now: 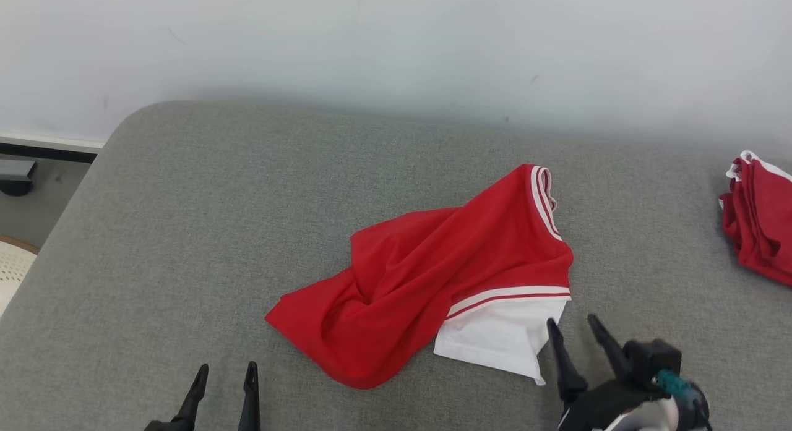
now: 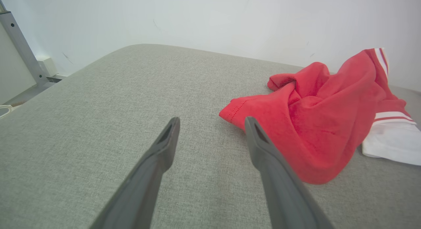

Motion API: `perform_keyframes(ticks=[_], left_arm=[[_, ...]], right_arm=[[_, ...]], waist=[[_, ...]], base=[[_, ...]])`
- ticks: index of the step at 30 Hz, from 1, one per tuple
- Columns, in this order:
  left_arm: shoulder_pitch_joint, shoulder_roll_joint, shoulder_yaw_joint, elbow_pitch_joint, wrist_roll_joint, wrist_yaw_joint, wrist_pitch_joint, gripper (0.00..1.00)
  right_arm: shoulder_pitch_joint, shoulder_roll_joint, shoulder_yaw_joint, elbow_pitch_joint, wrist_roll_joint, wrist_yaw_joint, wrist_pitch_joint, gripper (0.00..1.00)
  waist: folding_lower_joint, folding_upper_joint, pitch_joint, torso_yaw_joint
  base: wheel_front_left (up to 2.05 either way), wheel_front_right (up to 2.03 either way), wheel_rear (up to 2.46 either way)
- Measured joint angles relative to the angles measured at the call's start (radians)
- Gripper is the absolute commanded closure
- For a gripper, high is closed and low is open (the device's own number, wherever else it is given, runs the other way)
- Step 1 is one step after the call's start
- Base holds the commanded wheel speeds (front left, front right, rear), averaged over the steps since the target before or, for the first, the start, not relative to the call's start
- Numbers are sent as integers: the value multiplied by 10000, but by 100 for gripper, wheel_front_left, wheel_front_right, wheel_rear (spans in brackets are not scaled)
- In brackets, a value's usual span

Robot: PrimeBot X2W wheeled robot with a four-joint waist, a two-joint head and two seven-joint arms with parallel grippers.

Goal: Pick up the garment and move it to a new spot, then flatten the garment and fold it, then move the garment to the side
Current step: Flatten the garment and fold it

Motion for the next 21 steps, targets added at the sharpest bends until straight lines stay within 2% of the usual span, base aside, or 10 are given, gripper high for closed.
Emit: perform_keyframes(ticks=[5, 11, 12, 14, 21], left_arm=[[5, 0, 27, -23, 42, -2, 0, 0], [0, 0, 4, -4, 42, -21, 0, 0], [-2, 0, -2, 15, 44, -25, 0, 0], [-2, 2, 0, 25, 44, -27, 0, 0], [0, 0, 13, 29, 42, -29, 0, 0]], right_arm=[[444, 347, 19, 299, 102, 0, 0, 0], [404, 560, 163, 1296, -370, 0, -8, 0], [274, 585, 209, 1618, -445, 0, -23, 11], [174, 596, 322, 1868, -520, -2, -46, 100], [132, 696, 700, 1749, -529, -17, -8, 100]], waist=[[0, 0, -69, 67], [0, 0, -82, 207], [0, -1, -95, 248], [0, 0, -112, 270], [1, -1, -156, 255]], base=[[0, 0, 0], [0, 0, 0], [0, 0, 0], [0, 0, 0], [0, 0, 0]])
